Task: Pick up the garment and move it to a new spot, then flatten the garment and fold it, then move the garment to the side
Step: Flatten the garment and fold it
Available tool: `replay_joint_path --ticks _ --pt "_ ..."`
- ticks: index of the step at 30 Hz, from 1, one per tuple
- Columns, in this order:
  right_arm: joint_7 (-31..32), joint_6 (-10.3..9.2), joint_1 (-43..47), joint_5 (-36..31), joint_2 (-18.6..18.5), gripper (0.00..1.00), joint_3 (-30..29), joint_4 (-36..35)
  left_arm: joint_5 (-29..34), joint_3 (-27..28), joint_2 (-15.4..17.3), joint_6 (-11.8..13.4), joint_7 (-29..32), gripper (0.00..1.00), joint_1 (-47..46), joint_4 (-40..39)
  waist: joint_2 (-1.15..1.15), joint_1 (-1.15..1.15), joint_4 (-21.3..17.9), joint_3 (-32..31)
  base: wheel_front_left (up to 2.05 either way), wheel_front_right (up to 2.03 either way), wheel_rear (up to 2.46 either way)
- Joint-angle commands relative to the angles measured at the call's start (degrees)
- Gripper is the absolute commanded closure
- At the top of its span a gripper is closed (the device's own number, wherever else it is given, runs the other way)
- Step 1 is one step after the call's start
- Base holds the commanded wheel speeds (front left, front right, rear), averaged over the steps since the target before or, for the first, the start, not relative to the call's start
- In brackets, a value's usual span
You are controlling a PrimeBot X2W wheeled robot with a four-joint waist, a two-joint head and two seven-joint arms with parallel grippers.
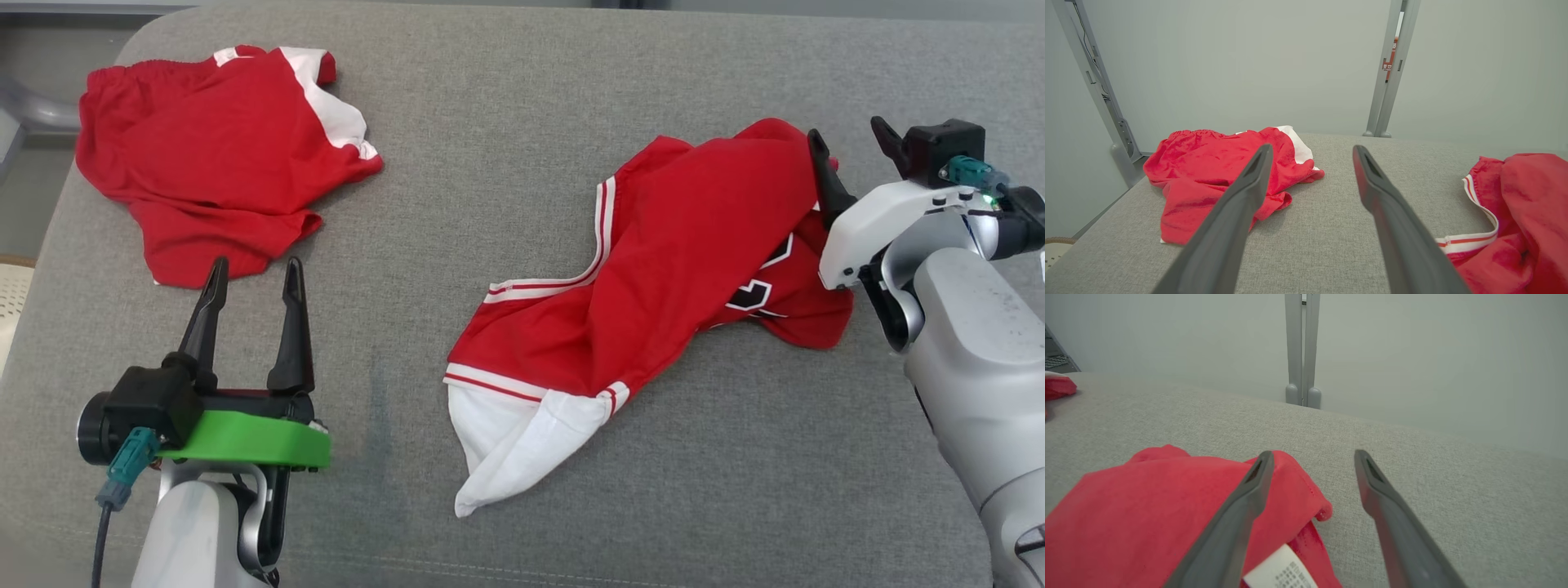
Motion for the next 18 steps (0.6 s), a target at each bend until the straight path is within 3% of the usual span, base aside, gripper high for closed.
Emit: replay_joint_path --ticks 1,14,15,17,18 --pt "0.30 -0.08 -0.97 0.76 0.02 0.00 0.28 1.45 -0.24 -0.14 -0.14 -0.17 -0.03 0.00 -0.88 0.19 0.00 0.00 0.69 0.86 0.00 0.00 0.00" --pt "1.87 -0.08 -7.93 2.19 -0.27 0.00 0.82 16.19 -1.39 -2.00 -0.63 -0.17 -0.03 0.00 -3.51 0.90 0.00 0.00 4.08 4.63 0.00 0.00 0.00" --pt "1.93 -0.08 -7.97 2.22 -0.31 0.16 0.74 16.88 -1.44 -2.01 -0.68 -0.17 -0.03 0.00 -3.60 0.95 0.00 0.00 4.26 4.74 0.00 0.00 0.00" --pt "2.06 -0.08 -7.90 2.48 -0.11 1.00 0.56 17.81 -1.42 -2.00 -0.78 -0.17 -0.03 0.00 -3.64 1.02 0.00 0.00 4.47 4.85 0.00 0.00 0.00" --pt "1.51 -0.08 -7.92 2.50 -0.06 1.00 0.56 17.96 -1.44 -1.98 -0.79 -0.17 -0.03 0.00 -3.61 1.04 0.00 0.00 4.52 4.87 0.00 0.00 0.00"
